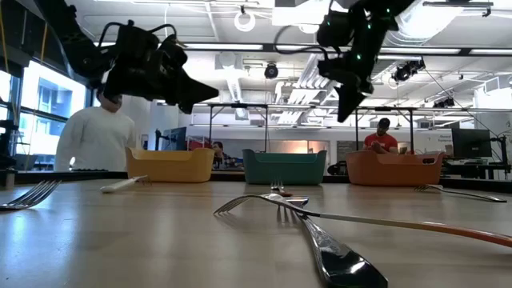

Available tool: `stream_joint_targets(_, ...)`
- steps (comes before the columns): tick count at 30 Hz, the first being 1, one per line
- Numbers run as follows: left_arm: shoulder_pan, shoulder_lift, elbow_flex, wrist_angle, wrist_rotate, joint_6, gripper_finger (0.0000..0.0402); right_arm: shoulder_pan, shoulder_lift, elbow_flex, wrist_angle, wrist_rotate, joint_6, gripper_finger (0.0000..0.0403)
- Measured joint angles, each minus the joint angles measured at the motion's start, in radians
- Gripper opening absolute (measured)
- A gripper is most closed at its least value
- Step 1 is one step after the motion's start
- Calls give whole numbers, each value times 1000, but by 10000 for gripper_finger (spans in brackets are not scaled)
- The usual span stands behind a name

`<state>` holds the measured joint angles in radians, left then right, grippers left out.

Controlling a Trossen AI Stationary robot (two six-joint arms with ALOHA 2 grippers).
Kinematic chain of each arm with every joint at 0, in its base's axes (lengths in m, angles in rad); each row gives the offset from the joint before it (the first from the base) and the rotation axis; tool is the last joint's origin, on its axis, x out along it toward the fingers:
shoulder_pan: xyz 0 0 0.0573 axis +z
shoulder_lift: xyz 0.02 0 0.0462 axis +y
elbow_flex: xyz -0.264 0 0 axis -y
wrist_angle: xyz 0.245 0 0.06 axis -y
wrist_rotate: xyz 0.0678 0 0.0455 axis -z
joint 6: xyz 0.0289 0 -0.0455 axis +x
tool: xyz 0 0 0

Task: Sort silverware by color (type)
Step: Put the bottom right orange fork into the blue bin

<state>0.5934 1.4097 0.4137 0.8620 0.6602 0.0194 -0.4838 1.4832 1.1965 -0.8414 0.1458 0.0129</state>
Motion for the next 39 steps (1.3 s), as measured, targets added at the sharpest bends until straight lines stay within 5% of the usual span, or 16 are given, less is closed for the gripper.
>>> stream_joint_targets(9,-2,0,-67,135,-56,-19,0,397,24,0,156,-16,257,5)
stream_joint_targets(19,-8,0,-68,131,-66,-26,0,690,82,0,212,-16,602,10)
stream_joint_targets(39,-11,0,-71,114,-66,-26,0,914,374,-1,435,-76,833,139)
